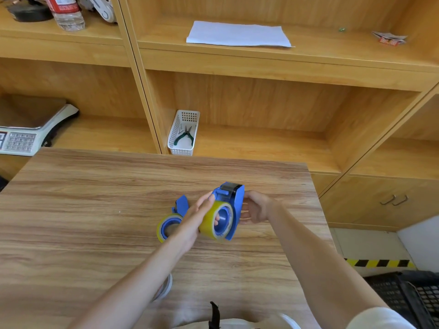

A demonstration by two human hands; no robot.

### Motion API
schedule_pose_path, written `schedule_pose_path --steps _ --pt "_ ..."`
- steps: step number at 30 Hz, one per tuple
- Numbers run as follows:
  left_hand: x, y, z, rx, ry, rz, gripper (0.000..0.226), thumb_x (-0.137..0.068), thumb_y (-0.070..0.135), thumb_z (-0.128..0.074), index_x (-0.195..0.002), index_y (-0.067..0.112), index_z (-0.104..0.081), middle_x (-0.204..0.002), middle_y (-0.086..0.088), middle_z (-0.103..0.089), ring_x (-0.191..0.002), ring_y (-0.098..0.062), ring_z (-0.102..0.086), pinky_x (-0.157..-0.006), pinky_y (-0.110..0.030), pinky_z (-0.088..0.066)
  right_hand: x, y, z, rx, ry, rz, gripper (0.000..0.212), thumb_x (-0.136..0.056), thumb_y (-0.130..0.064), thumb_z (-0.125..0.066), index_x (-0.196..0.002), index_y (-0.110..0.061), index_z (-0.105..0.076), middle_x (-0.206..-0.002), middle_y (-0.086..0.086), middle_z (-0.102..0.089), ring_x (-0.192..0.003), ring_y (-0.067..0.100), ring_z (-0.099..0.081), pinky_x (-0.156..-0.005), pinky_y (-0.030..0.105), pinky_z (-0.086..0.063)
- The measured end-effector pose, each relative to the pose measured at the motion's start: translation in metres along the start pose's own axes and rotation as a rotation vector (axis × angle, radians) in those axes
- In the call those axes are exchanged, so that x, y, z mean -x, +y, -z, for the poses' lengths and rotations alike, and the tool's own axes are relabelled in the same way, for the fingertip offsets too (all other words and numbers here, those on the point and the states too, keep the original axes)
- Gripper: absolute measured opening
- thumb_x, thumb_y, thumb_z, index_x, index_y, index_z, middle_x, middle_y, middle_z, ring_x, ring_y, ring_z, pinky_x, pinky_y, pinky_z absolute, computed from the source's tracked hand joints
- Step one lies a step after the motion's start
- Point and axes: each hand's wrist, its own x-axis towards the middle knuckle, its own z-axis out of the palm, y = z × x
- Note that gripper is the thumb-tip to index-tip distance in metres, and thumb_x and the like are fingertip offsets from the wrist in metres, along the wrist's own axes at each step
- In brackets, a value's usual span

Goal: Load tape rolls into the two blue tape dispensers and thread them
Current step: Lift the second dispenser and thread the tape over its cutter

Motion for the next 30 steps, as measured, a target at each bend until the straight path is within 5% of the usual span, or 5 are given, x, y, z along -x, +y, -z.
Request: schedule_pose_path --steps 8,19,23,30 --pt "-0.008 0.015 -0.011 0.114 0.164 0.079 0.046 -0.092 0.055 -0.055 -0.129 0.028 -0.053 -0.058 0.0 -0.058 -0.051 -0.012 -0.052 -0.057 -0.026 -0.045 -0.002 -0.008 -0.018 -0.17 0.07 0.123 0.025 -0.096 -0.018 -0.046 -0.076 -0.013 -0.06 -0.068 -0.001 -0.058 -0.064 0.018 -0.054 -0.064 0.032 -0.049" --pt "-0.025 0.011 -0.018 0.363 0.274 0.254 0.04 -0.083 0.058 -0.066 -0.086 0.019 -0.067 -0.046 0.002 -0.049 -0.038 -0.009 -0.046 -0.053 -0.023 -0.04 -0.005 -0.013 -0.015 -0.021 0.217 0.348 0.01 -0.092 -0.01 -0.056 -0.096 -0.016 -0.064 -0.086 -0.003 -0.069 -0.076 0.014 -0.066 -0.07 0.031 -0.056" --pt "-0.029 0.007 -0.021 0.419 0.308 0.271 0.042 -0.081 0.058 -0.068 -0.084 0.017 -0.066 -0.045 0.003 -0.047 -0.037 -0.008 -0.045 -0.048 -0.022 -0.041 -0.008 -0.012 -0.019 -0.059 0.238 0.373 0.027 -0.092 -0.013 -0.054 -0.116 -0.012 -0.064 -0.092 -0.001 -0.071 -0.073 0.014 -0.066 -0.059 0.027 -0.055" --pt "-0.032 0.004 -0.019 0.386 0.341 0.266 0.041 -0.081 0.056 -0.07 -0.083 0.015 -0.066 -0.046 0.002 -0.051 -0.041 -0.01 -0.046 -0.052 -0.024 -0.041 -0.003 -0.013 -0.02 0.001 0.309 0.33 0.011 -0.089 -0.01 -0.057 -0.09 -0.013 -0.067 -0.084 0.001 -0.07 -0.078 0.017 -0.067 -0.071 0.03 -0.057"
